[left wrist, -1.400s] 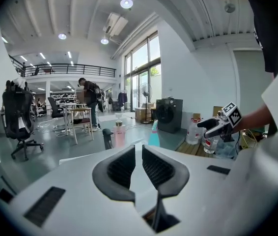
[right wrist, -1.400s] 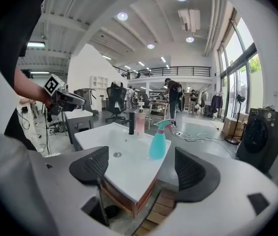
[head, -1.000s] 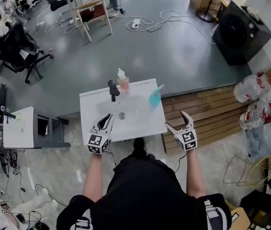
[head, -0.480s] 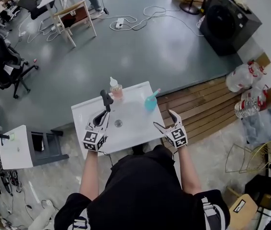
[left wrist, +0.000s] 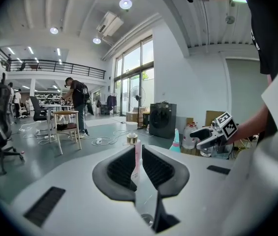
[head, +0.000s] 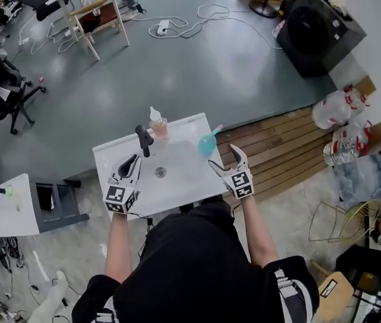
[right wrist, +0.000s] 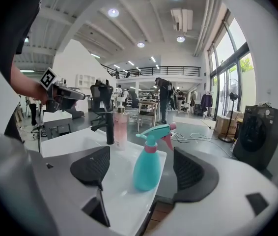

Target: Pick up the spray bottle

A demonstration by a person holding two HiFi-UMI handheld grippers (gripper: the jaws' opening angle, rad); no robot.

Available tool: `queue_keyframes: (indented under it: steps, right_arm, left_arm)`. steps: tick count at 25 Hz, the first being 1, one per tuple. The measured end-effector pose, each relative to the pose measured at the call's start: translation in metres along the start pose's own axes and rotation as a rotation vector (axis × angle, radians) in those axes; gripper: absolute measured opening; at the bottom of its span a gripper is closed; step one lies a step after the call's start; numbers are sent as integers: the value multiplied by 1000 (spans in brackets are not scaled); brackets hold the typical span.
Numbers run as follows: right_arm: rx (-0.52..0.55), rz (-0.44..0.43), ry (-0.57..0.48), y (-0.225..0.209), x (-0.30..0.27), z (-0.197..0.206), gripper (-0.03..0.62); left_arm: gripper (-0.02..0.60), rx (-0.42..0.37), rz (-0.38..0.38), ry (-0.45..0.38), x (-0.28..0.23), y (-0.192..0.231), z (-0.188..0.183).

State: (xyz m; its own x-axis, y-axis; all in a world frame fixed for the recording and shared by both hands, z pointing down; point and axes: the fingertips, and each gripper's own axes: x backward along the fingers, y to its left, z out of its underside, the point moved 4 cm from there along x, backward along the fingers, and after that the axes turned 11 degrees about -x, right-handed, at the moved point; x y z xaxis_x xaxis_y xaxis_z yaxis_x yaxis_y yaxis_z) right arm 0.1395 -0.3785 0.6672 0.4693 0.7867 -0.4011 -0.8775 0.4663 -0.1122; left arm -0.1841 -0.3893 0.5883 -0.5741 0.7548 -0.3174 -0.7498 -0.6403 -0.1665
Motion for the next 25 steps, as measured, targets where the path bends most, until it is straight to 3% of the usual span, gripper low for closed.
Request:
queue_keyframes:
  steps: [7,25]
  right_arm:
    - [30,-12,2,-19,-40,-6,445]
    - [71,25,3,-43,-100,-8,463]
  left_arm:
    - [55,17,-83,23,12,15,9]
    - [55,21,-170,104,42,33,31]
